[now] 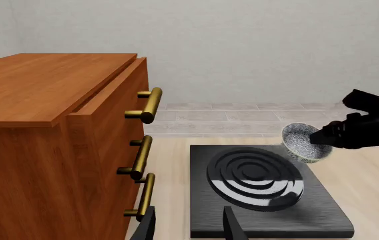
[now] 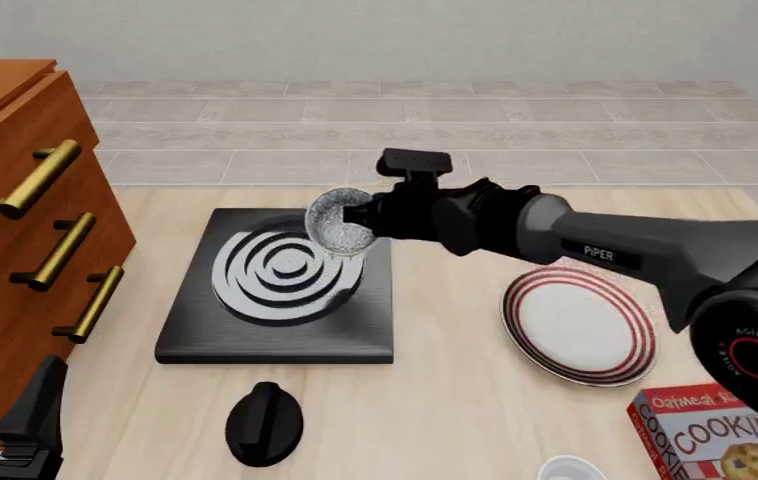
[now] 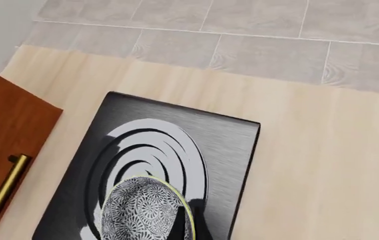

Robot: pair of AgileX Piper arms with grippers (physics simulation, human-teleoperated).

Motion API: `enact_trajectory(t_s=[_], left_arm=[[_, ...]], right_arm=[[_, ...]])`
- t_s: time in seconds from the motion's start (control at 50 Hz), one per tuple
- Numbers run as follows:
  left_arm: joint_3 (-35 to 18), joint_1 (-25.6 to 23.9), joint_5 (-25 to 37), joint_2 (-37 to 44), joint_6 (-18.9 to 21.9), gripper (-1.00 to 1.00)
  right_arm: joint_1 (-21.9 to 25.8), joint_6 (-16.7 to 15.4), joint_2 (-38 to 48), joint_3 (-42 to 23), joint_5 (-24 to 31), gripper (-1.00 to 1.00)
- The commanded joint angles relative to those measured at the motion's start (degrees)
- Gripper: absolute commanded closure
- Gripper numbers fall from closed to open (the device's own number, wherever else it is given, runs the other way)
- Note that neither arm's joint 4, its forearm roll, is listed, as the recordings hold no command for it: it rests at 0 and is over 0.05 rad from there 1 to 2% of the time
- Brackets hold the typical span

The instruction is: Pick the akita bowl on the stove and place it on the plate.

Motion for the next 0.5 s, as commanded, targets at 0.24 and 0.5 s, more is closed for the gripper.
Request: enact_trajectory(t_s=[0.24,0.5], left_arm=[[0.0,0.0,0.0,0.0,0.0,-1.00],[0.0,0.0,0.0,0.0,0.0,-1.00]], right_arm=[[-6.6,-1.1,-2.9,1.3,-0.7,1.00],[-10.3,-1.4,-4.9,3.5,-1.5,1.00]])
